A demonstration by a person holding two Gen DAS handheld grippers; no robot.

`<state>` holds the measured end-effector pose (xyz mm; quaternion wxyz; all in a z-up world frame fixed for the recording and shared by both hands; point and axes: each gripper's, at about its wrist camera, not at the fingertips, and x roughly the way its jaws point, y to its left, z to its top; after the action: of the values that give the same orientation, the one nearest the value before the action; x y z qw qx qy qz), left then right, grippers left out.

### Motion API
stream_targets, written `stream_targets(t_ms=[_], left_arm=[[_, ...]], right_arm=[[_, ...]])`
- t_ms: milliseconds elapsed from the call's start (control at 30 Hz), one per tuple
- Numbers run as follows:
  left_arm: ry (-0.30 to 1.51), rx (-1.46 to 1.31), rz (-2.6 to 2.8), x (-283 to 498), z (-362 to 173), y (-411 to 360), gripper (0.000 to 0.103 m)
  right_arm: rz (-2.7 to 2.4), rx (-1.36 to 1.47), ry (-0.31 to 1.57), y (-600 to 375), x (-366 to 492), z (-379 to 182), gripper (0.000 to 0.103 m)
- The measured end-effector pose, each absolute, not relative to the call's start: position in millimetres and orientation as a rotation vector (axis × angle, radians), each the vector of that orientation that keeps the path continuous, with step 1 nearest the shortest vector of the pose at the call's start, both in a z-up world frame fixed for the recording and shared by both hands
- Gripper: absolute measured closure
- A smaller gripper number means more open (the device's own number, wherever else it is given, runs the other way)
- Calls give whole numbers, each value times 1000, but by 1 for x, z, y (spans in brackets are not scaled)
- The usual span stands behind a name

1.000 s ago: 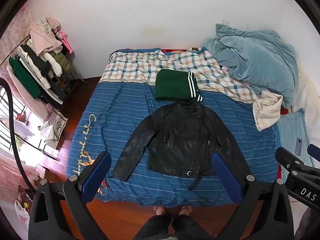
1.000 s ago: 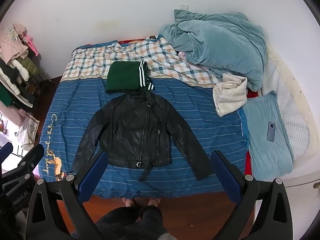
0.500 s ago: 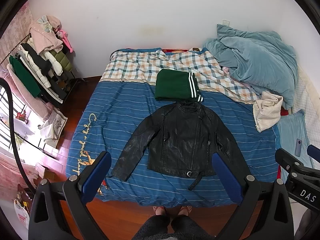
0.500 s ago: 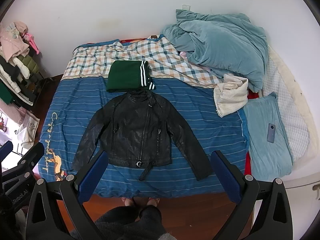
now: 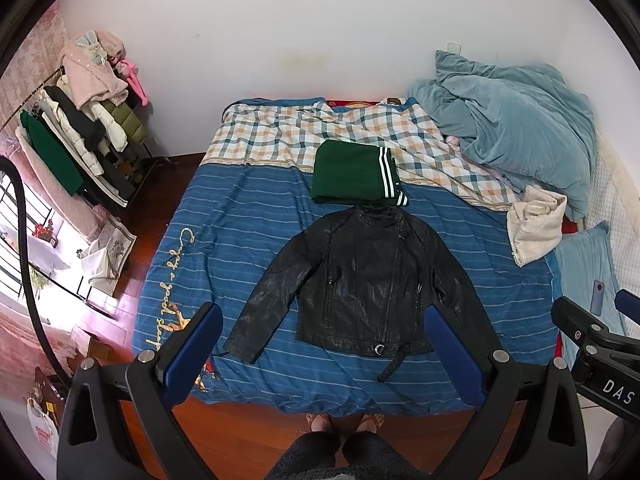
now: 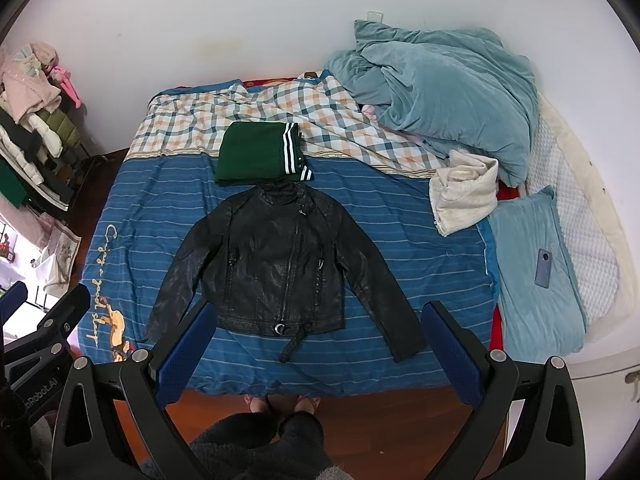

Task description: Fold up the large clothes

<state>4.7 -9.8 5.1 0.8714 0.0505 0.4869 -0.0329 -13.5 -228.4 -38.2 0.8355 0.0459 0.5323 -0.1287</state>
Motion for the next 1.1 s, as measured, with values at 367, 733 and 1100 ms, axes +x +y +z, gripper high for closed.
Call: stream_targets(t_ms=[367,733,1100], left_arm=[[1009,95,-67,7,8,-1,0],[1002,92,-68,7,11,-4,0],[998,93,-66,10,13,-8,0]], right_arm=[[-274,97,1128,-225,-14,-39,0],[-272,95,1120,-220,-9,-35,0],[-265,90,1116,-218,-5,-20,0]])
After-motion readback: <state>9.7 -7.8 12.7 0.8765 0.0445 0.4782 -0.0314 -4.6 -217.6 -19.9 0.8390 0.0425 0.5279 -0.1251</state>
